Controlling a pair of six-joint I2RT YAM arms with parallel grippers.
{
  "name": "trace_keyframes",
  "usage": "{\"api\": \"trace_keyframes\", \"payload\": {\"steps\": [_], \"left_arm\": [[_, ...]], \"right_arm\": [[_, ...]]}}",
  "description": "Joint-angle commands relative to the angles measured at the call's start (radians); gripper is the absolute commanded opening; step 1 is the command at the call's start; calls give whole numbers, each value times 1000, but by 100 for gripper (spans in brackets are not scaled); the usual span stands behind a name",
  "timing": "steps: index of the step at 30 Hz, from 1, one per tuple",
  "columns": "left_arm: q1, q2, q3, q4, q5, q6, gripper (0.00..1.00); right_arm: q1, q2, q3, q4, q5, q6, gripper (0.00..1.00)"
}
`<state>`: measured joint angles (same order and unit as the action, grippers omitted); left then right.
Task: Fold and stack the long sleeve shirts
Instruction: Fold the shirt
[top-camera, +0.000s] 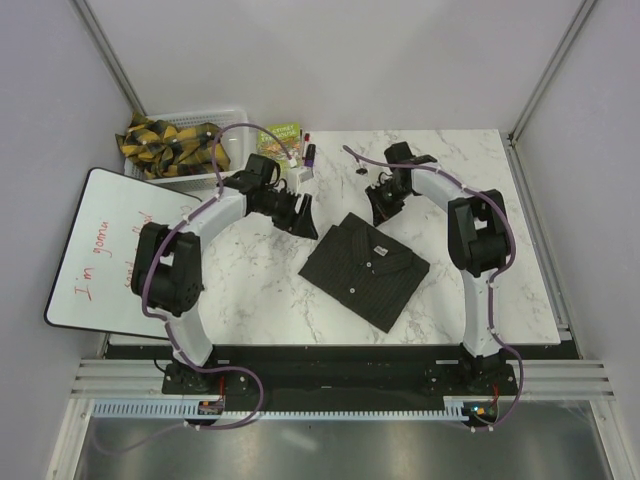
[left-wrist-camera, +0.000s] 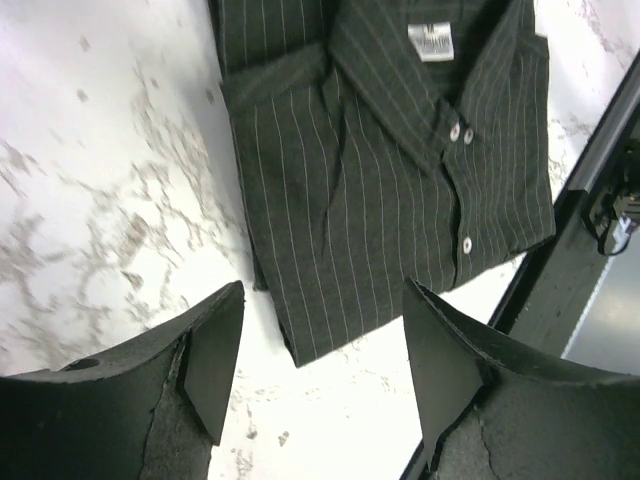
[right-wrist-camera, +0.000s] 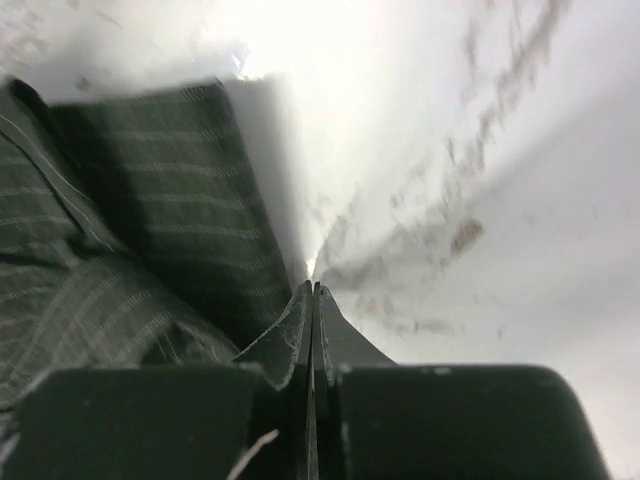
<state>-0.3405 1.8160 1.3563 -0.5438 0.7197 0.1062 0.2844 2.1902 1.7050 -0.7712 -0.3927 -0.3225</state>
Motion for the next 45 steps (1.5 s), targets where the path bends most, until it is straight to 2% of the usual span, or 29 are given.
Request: {"api": "trace_keyframes", "payload": {"steps": [1,8,13,16,19,20,21,30,33,39,40,43,45], "left_arm": [[34,-121,-98,48,79,-11,71],[57,-214,-236,56,165,32,65],[66,-250,-330,94,251,17,55],[66,-285,-404,125,218,38,50],[66,-291,-436,140,205,125,43],[63,-290,-428,137,205,150,42],[63,-279,-421,139,199,171,41],[23,-150,-272,137,118,299,45],[-23,-129,-247,139,58,393,48],[-66,-55,-204,110,-3,409,51],[-66,-49,-204,104,-3,405,51],[-60,-37,-206,104,4,380,51],[-42,-43,-207,107,59,337,51]], "right_arm": [[52,43,90,-8,-150,-88,1],[142,77,117,-23,-222,-167,3],[211,98,142,-66,-293,-234,3],[233,76,143,-80,-343,-250,4],[219,51,172,-45,-319,-173,6],[210,45,206,-40,-321,-124,11],[188,40,222,-37,-337,-98,12],[134,78,216,-40,-420,68,16],[124,100,191,-36,-475,102,16],[78,34,122,-46,-494,67,26],[78,23,122,-54,-467,31,30],[82,8,134,-92,-453,-27,35],[85,17,140,-118,-475,-47,36]]}}
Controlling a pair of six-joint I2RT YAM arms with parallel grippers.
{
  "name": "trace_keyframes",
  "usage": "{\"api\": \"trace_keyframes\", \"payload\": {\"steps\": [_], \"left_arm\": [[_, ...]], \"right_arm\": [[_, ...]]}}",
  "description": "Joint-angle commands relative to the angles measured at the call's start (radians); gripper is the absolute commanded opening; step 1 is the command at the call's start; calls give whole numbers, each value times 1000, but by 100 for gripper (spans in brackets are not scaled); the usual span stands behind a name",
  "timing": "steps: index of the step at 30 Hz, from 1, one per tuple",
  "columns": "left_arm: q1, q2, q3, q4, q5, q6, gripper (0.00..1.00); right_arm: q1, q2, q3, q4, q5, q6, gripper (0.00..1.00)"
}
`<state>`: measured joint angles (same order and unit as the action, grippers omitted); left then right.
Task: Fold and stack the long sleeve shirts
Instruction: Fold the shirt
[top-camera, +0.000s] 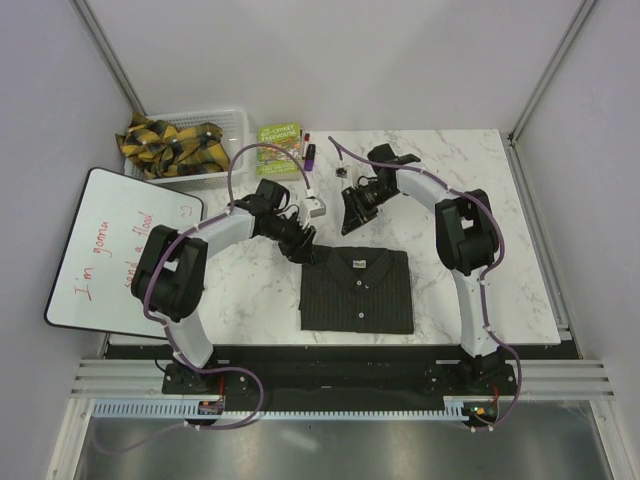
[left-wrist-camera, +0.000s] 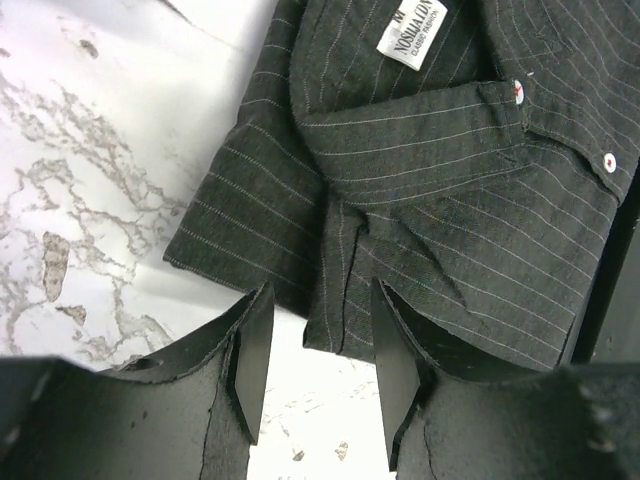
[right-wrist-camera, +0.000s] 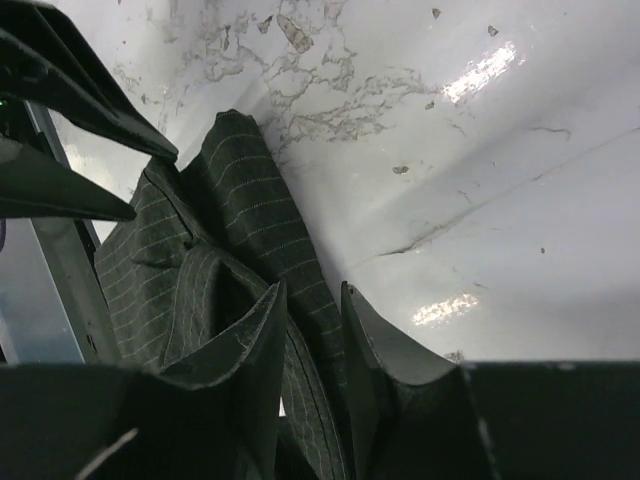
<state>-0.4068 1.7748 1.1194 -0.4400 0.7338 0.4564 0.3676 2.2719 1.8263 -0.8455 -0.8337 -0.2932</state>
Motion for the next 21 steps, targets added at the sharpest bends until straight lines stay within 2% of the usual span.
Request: {"api": "trace_keyframes", "payload": {"steps": [1,5,21], "left_arm": [[48,-2,33,4,65,-33,51],[75,0,19,4,88,-85,52],[92,31,25,-3,73,-104,53]], "right_arm": [[8,-64,18,-47,-38,-87,36],[37,-60,5,-52,-45,-106,38],[106,-46,30,-96,-13,-132,50]]}}
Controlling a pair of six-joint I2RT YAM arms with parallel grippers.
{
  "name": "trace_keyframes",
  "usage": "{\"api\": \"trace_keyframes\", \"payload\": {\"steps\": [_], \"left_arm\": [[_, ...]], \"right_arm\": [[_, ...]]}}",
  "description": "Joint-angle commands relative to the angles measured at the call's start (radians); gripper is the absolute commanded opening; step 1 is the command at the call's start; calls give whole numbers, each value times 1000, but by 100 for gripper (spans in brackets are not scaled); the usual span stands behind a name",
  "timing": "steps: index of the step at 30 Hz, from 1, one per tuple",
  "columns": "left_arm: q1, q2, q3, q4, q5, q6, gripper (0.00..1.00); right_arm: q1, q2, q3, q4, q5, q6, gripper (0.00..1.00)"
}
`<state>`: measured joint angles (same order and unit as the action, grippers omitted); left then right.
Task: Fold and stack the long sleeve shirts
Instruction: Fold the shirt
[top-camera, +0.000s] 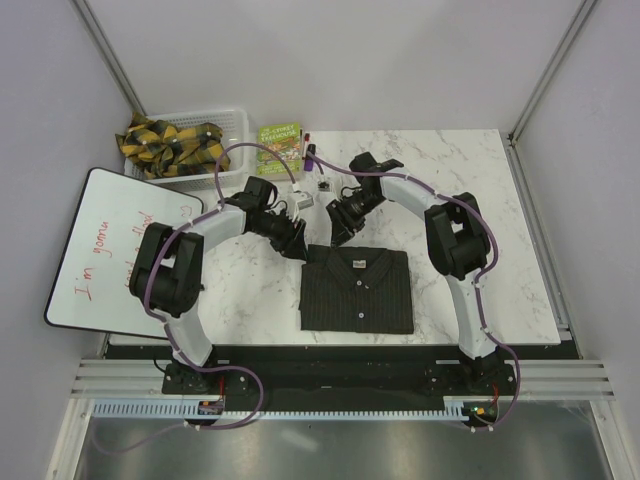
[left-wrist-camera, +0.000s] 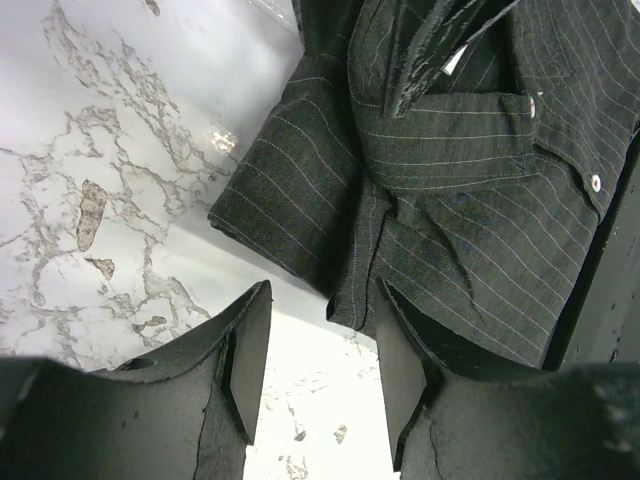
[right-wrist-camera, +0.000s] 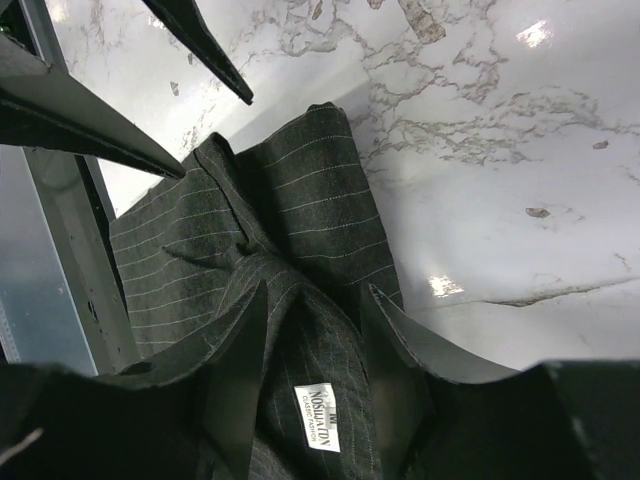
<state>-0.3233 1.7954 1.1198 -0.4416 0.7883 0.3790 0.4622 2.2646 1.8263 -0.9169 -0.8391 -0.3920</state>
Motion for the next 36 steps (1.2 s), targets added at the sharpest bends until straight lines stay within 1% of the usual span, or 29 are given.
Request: {"api": "trace_keyframes", "payload": {"steps": [1,5,8,10,13,14,16,17,19,22,23,25,26,30,34,35,36], "left_arm": [[12,12,23,-2,19,-29,53],[17,12,17,-2,14,-29,54],[18,18,21,-2,14,-31,57],[20,18,20,-3,19,-26,58],[20,30,25,-22,51,-12,58],[20,38,31,-38,72,0,58],[17,55,35,-48,78,3,58],[17,59,35,-48,74,4,59],[17,74,41,-49,63,1,59],[18,84,52,-60,66,1,58],[18,85,52,-60,72,1,57],[17,88,52,-62,77,1,55],[18,88,52,-65,86,1,54],[18,96,54,-75,92,4,41],[18,101,58,-83,101,9,31],[17,101,58,-85,101,9,27],[18,102,58,-85,101,9,24]], "right_arm": [[16,-36,34,-34,-8,-42,50],[24,-39,36,-50,-11,-44,48],[30,-34,33,-57,-14,-41,48],[36,-33,28,-57,-21,-39,46],[36,-36,27,-57,-25,-27,34],[38,-39,24,-57,-23,-25,28],[36,-49,22,-59,-18,-16,24],[36,-50,22,-57,-15,-12,20],[36,-60,19,-56,-14,-7,15],[33,-68,21,-50,-8,-2,9],[32,-69,24,-46,-5,-1,5],[24,-70,27,-39,-2,11,0],[20,-71,27,-34,1,16,0],[1,-82,25,-27,8,21,0],[-8,-91,16,-22,24,12,0],[-13,-92,13,-20,32,10,0],[-16,-94,10,-17,35,10,0]]}}
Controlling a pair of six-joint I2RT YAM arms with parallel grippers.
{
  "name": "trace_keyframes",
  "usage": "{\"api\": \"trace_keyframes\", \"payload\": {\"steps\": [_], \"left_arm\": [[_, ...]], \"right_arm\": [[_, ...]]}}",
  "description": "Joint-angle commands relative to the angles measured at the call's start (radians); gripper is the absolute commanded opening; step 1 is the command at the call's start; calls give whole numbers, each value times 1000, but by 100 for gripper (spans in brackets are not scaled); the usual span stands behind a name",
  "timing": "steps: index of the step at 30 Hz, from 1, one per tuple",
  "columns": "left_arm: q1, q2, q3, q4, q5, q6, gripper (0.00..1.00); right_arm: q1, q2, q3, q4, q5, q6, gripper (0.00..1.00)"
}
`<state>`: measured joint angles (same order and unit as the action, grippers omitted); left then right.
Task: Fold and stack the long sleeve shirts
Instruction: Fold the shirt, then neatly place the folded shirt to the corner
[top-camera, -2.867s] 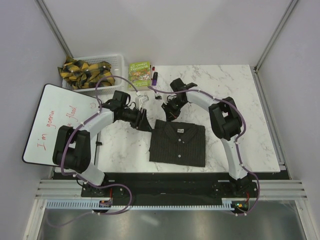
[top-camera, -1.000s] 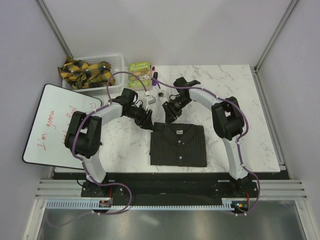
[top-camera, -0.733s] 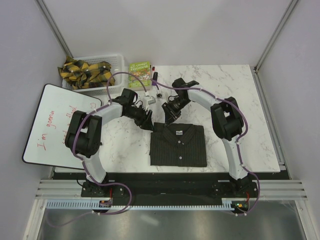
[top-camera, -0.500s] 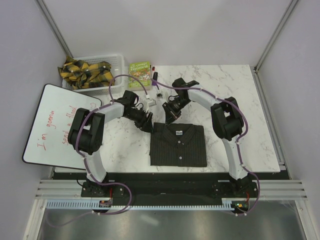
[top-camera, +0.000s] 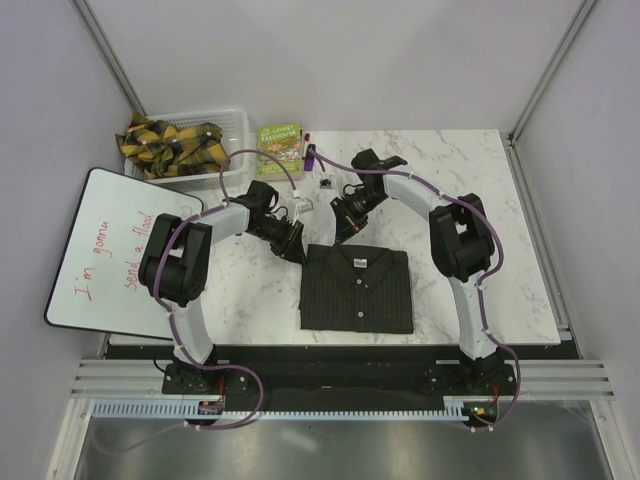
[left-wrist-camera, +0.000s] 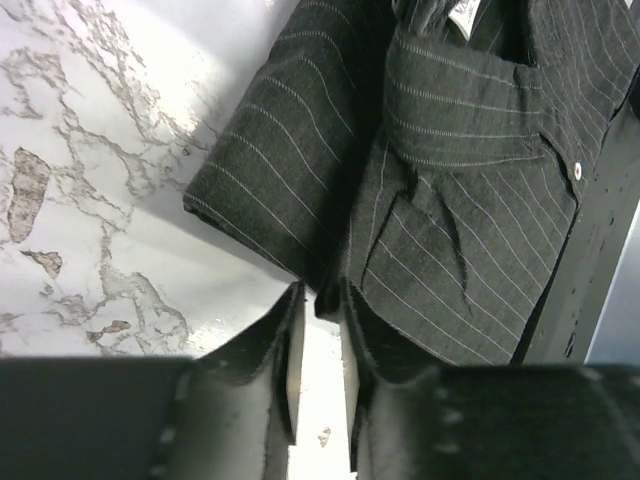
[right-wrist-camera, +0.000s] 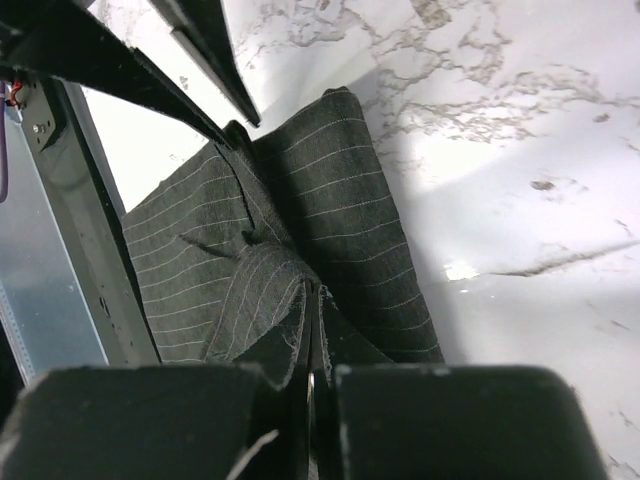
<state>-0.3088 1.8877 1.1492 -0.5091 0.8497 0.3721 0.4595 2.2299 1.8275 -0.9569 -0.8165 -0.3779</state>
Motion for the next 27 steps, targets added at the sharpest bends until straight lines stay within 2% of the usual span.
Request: {"api": "trace_keyframes", "payload": {"steps": [1,6,14,16,18,19,20,21,22,23,25,27], "left_arm": [[4,8,30,-19,41,16,23],[2,13,38,-17,14,7,3],[7,-24,34,43,-78,-42,2],[5,-32,29,79,-127,-90,5],[10,-44,35,87,-139,-128,23],[10,-51,35,102,-173,-151,32],[14,-80,32,113,-182,-171,41],[20,-97,21,121,-187,-217,45],[26,-123,9,141,-181,-243,48],[33,-146,-6,150,-175,-266,52],[34,-223,-60,162,-143,-311,53],[34,-293,-104,164,-121,-340,54]], "right_arm": [[-15,-61,6,23,14,-6,0],[-22,-64,-17,36,36,-13,0],[-27,-69,-24,109,100,28,0],[-30,-79,-19,147,131,53,0],[-31,-91,-11,176,174,74,4],[-35,-99,-2,182,189,95,22],[-47,-110,-1,184,198,109,31],[-54,-145,0,196,204,126,36],[-65,-170,-13,201,214,160,48],[-91,-224,-26,208,221,172,51],[-129,-294,-104,221,206,204,59],[-180,-404,-186,221,134,214,59]]}}
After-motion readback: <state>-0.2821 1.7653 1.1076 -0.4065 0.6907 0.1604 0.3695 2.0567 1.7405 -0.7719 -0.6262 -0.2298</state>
